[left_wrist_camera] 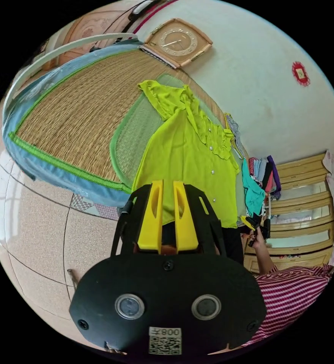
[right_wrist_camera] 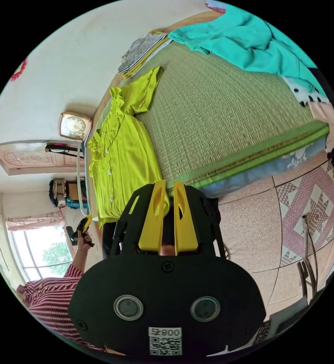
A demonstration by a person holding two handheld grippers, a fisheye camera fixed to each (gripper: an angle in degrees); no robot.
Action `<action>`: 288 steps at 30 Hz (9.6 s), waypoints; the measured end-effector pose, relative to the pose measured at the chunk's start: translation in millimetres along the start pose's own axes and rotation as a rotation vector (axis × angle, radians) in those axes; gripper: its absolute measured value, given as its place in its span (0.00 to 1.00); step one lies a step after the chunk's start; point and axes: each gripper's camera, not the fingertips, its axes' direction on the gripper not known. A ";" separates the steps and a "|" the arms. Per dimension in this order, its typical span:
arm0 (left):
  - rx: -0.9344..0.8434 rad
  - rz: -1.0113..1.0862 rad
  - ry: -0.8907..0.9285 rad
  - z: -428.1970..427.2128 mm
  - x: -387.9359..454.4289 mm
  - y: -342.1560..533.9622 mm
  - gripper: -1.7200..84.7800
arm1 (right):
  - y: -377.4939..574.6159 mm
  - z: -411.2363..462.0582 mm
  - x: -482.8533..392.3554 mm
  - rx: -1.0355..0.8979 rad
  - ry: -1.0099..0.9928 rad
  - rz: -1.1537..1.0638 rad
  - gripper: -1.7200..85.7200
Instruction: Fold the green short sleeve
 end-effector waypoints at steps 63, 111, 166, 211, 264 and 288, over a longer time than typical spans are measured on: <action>0.029 0.396 0.207 362.8 420.0 -358.5 0.12 | -193.8 120.8 -168.1 0.082 -0.098 -0.546 0.04; -0.033 0.625 -0.070 369.1 451.3 -370.3 0.03 | -266.3 121.9 -196.6 -0.134 -0.298 -0.663 0.03; 0.466 -0.386 0.125 -0.3 -113.0 -197.6 0.11 | -271.5 94.2 -288.9 0.003 -0.321 -0.355 0.03; 0.569 -0.013 0.049 -34.5 -147.1 -186.2 0.02 | -160.7 374.3 -861.2 -0.274 0.170 -1.234 0.03; 0.190 0.070 0.018 25.9 -67.3 -294.1 0.02 | -311.2 306.2 -685.3 -0.346 0.003 -0.909 0.02; 0.319 0.144 0.097 1.1 -31.6 -290.6 0.02 | -302.2 127.7 -488.9 -0.079 0.219 -0.619 0.02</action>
